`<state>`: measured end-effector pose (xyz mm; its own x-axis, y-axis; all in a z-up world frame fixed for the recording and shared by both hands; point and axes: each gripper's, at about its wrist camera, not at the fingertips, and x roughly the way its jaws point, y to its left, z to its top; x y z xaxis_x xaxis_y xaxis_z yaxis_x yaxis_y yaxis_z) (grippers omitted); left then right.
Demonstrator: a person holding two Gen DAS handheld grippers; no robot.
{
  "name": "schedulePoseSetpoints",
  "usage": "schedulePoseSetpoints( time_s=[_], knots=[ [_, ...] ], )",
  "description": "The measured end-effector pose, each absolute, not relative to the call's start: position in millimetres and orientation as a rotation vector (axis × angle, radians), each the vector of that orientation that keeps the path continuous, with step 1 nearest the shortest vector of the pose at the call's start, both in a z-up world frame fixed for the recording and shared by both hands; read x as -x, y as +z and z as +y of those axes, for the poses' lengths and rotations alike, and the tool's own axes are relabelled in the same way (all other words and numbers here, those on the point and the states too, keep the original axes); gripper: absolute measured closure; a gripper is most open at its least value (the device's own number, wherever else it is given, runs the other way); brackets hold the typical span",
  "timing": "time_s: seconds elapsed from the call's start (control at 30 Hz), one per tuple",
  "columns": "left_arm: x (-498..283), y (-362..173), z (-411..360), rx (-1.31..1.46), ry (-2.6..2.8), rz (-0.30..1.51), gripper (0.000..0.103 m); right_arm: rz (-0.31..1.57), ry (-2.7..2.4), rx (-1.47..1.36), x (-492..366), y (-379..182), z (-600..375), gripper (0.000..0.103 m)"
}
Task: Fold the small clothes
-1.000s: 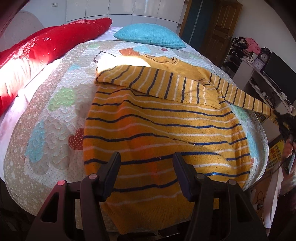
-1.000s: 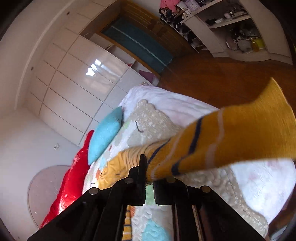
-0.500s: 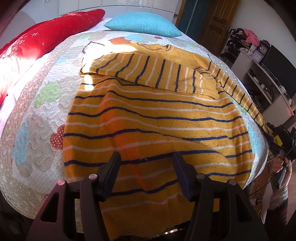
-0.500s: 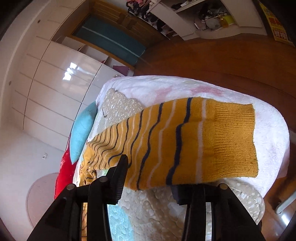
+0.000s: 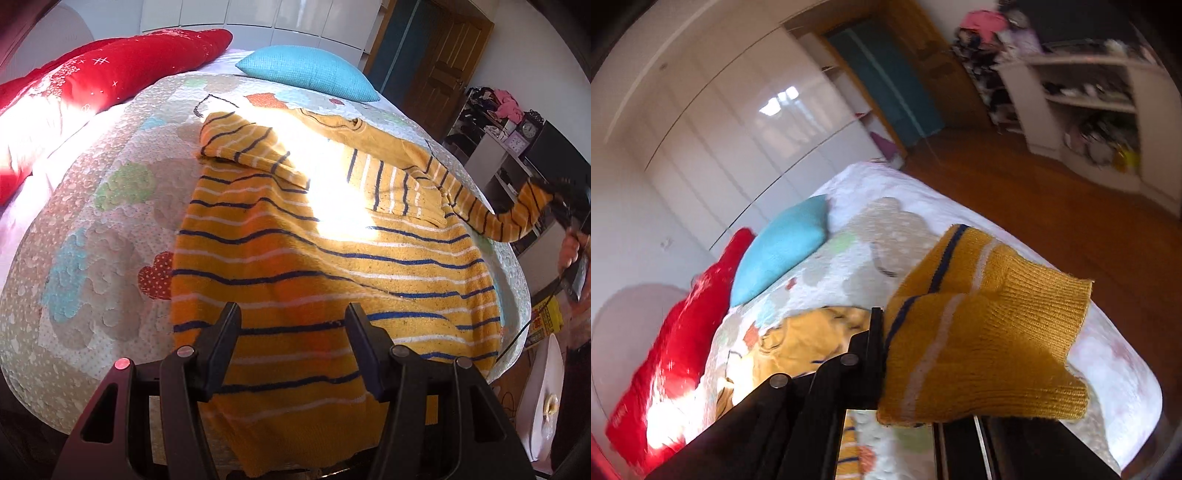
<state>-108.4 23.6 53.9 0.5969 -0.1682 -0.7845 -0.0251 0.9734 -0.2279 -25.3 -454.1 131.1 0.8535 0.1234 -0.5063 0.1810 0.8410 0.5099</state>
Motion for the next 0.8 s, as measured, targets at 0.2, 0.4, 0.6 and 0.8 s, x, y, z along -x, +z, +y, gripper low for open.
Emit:
schedulePoseSetpoints(
  time_s=[0.2, 0.4, 0.6, 0.8],
  knots=[
    [129, 52, 74, 0.293, 0.011, 0.888, 0.040, 0.651, 0.271, -0.268, -37, 151, -265, 0.097],
    [150, 43, 121, 0.328, 0.109, 0.870, 0.040, 0.810, 0.461, 0.041, -42, 81, -101, 0.098],
    [160, 29, 150, 0.405, 0.145, 0.865, 0.040, 0.821, 0.403, 0.368, -41, 18, -32, 0.093],
    [165, 23, 164, 0.430, 0.160, 0.862, 0.040, 0.722, 0.397, 0.599, -20, 13, 10, 0.065]
  ],
)
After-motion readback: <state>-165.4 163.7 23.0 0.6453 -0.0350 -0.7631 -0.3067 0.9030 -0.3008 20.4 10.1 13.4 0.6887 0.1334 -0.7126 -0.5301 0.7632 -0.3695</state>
